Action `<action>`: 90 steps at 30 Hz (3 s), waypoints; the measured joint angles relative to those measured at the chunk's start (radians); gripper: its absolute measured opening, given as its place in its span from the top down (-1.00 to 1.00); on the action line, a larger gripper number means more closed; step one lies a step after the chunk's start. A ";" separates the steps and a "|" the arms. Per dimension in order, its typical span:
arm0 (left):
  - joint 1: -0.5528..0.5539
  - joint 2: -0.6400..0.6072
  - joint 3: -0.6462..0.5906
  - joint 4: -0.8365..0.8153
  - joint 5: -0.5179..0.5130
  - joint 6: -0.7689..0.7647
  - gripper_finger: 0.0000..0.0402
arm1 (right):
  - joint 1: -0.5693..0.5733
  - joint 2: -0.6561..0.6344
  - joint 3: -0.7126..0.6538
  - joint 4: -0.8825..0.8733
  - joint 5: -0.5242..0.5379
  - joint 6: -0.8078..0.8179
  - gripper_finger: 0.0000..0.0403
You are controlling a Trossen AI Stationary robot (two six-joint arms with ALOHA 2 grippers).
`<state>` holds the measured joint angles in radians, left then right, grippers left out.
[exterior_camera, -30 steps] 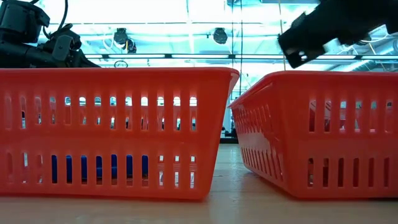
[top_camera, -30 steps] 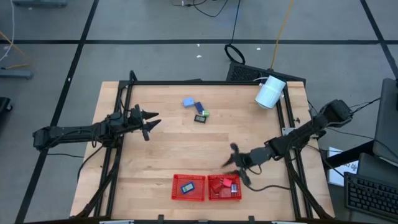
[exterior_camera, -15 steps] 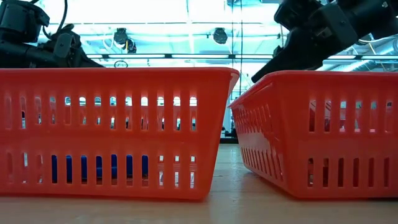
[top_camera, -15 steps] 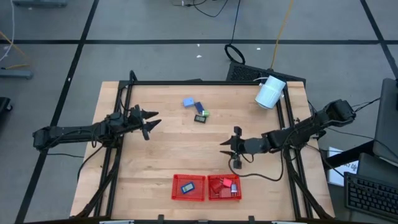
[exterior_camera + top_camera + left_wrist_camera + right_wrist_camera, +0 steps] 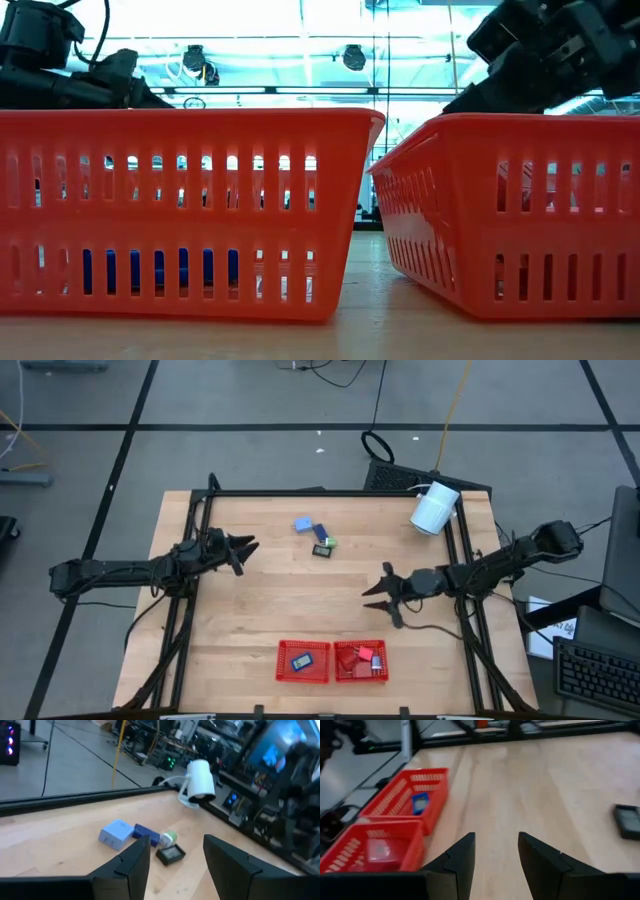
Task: Pick & Place Office items
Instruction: Put the light blue charger adapter into the right red bin
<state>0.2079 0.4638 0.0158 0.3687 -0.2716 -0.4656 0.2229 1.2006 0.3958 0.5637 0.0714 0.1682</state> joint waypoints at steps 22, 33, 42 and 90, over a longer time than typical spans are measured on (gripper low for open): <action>-0.001 0.267 0.000 0.127 -0.032 -0.110 0.20 | -0.113 -0.150 -0.208 0.089 0.010 0.082 0.31; 0.001 0.427 0.000 0.342 -0.060 -0.074 0.26 | -0.125 -0.150 -0.208 0.091 0.011 0.082 0.31; 0.001 0.559 0.094 0.338 -0.067 -0.122 -0.07 | -0.125 -0.150 -0.208 0.091 0.011 0.082 0.31; 0.366 1.475 1.173 -0.757 0.214 0.530 -0.81 | -0.125 -0.149 -0.208 0.097 0.005 0.081 0.31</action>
<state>0.5735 1.9388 1.1889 -0.3882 -0.0574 0.0646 0.0978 1.0512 0.1879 0.6609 0.0765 0.2497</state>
